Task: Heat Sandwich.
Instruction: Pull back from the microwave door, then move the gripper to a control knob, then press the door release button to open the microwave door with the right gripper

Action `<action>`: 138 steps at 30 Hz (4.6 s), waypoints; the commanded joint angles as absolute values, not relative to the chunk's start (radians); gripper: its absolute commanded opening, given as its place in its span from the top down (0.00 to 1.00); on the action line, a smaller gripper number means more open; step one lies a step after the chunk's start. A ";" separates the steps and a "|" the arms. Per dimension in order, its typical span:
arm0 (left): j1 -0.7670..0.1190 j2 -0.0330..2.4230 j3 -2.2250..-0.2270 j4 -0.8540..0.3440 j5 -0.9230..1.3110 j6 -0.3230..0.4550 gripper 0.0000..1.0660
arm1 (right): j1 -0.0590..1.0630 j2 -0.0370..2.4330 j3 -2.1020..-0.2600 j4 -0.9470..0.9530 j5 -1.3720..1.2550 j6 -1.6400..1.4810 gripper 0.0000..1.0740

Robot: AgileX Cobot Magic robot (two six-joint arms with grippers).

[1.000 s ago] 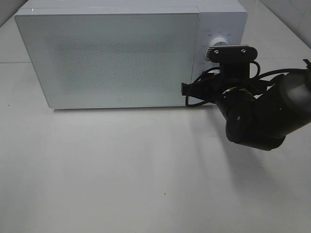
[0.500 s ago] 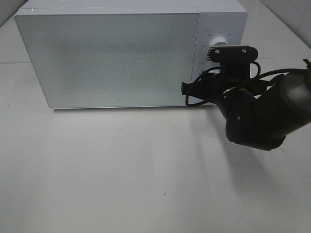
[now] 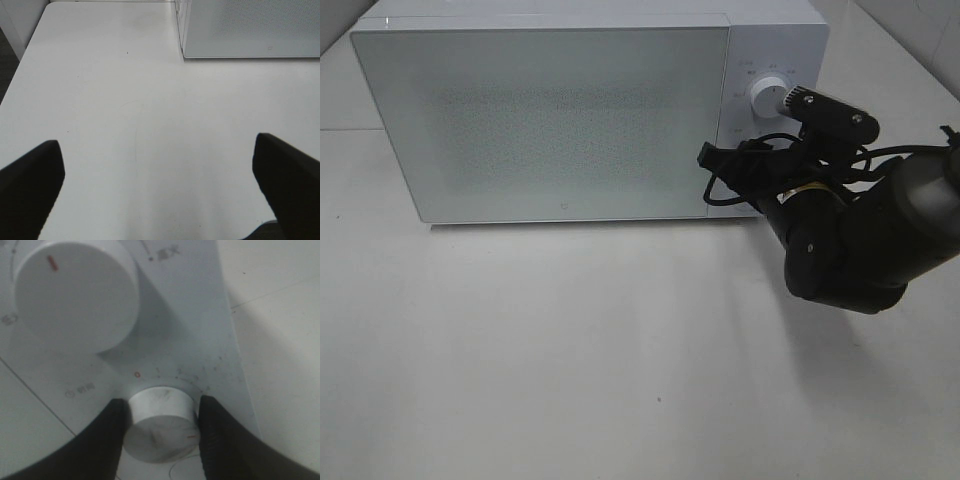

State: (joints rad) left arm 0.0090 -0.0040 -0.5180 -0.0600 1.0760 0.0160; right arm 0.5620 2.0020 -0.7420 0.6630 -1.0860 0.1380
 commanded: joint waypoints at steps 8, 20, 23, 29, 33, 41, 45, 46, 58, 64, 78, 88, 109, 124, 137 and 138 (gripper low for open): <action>0.007 -0.028 -0.517 -0.068 1.072 0.013 0.08 | 0.561 1.995 -0.752 0.620 -1.188 0.650 0.93; 0.007 -0.028 -0.517 -0.068 1.072 0.013 0.08 | 0.559 1.995 -0.752 0.575 -1.251 1.084 0.91; 0.007 -0.028 -0.517 -0.068 1.072 0.013 0.08 | 0.559 1.995 -0.752 0.575 -1.258 1.165 0.91; 0.007 -0.028 -0.517 -0.068 1.072 0.013 0.08 | 0.559 1.995 -0.752 0.575 -1.258 1.371 0.91; 0.007 -0.028 -0.517 -0.068 1.072 0.013 0.08 | 0.559 1.995 -0.752 0.575 -1.258 1.409 0.90; 0.007 -0.028 -0.517 -0.068 1.072 0.013 0.08 | 0.559 1.995 -0.752 0.566 -1.255 1.403 0.88; 0.007 -0.028 -0.517 -0.068 1.072 0.013 0.08 | 0.559 1.995 -0.752 0.560 -1.254 1.387 0.87; 0.007 -0.028 -0.517 -0.068 1.072 0.013 0.08 | 0.559 1.995 -0.752 0.556 -1.254 1.377 0.87; 0.007 -0.028 -0.517 -0.068 1.072 0.013 0.08 | 0.559 1.995 -0.752 0.550 -1.307 1.366 0.74; 0.007 -0.028 -0.517 -0.068 1.072 0.013 0.08 | 0.559 1.995 -0.752 0.561 -1.336 1.347 0.50; 0.007 -0.028 -0.517 -0.068 1.072 0.013 0.08 | 0.559 1.983 -0.717 0.547 -1.312 1.337 0.30; 0.007 -0.028 -0.517 -0.068 1.072 0.013 0.08 | 0.559 1.917 -0.625 0.436 -1.135 1.269 0.30; 0.007 -0.028 -0.517 -0.068 1.072 0.013 0.08 | 0.558 1.650 -0.632 0.369 -0.339 0.387 0.31; 0.007 -0.028 -0.517 -0.068 1.072 0.013 0.08 | 0.558 1.511 -0.725 0.233 0.080 0.103 0.31; 0.007 -0.028 -0.517 -0.068 1.072 0.013 0.08 | 0.558 1.233 -0.725 -0.108 0.383 0.279 0.31; 0.007 -0.028 -0.517 -0.068 1.072 0.013 0.08 | 0.558 1.182 -0.725 -0.120 0.430 0.279 0.31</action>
State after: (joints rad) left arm 0.0090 -0.0040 -0.5180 -0.0600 1.0760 0.0160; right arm 0.5620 1.2230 -0.7200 -0.0960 0.3850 0.2700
